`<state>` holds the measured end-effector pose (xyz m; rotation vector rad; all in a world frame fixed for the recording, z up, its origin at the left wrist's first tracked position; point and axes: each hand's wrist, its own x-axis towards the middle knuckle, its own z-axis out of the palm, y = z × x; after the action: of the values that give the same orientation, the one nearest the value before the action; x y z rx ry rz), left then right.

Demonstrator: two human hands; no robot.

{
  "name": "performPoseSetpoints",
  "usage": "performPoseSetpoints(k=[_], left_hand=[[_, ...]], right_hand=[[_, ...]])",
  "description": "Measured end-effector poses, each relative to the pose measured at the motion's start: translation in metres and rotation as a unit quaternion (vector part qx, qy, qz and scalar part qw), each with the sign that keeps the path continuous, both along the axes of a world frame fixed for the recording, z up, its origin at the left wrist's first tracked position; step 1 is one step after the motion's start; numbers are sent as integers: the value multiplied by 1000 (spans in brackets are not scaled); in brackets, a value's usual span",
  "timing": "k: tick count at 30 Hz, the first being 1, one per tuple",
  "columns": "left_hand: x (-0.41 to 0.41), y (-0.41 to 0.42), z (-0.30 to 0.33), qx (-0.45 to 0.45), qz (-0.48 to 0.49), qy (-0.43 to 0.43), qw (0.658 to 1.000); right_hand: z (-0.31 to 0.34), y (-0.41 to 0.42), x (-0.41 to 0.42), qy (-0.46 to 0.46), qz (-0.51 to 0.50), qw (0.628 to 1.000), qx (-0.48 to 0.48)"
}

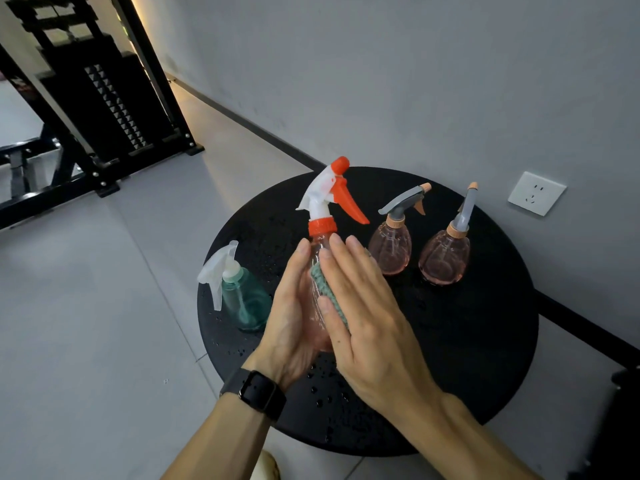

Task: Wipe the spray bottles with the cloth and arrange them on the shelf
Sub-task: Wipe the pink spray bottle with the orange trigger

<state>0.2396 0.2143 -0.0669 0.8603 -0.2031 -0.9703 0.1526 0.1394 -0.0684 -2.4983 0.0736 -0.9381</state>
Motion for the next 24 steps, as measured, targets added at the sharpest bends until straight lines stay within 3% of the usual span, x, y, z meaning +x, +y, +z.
performPoseSetpoints(k=[5, 13, 20, 24], left_hand=[[-6, -3, 0, 85, -22, -42, 995], [-13, -5, 5, 197, -50, -129, 971], [-4, -2, -5, 162, 19, -75, 984], [-2, 0, -7, 112, 2, -54, 992]], right_hand=[[4, -6, 4, 28, -21, 999, -15], [2, -18, 5, 69, -28, 996, 41], [-6, -3, -2, 59, -4, 998, 34], [-11, 0, -5, 61, 2, 998, 27]])
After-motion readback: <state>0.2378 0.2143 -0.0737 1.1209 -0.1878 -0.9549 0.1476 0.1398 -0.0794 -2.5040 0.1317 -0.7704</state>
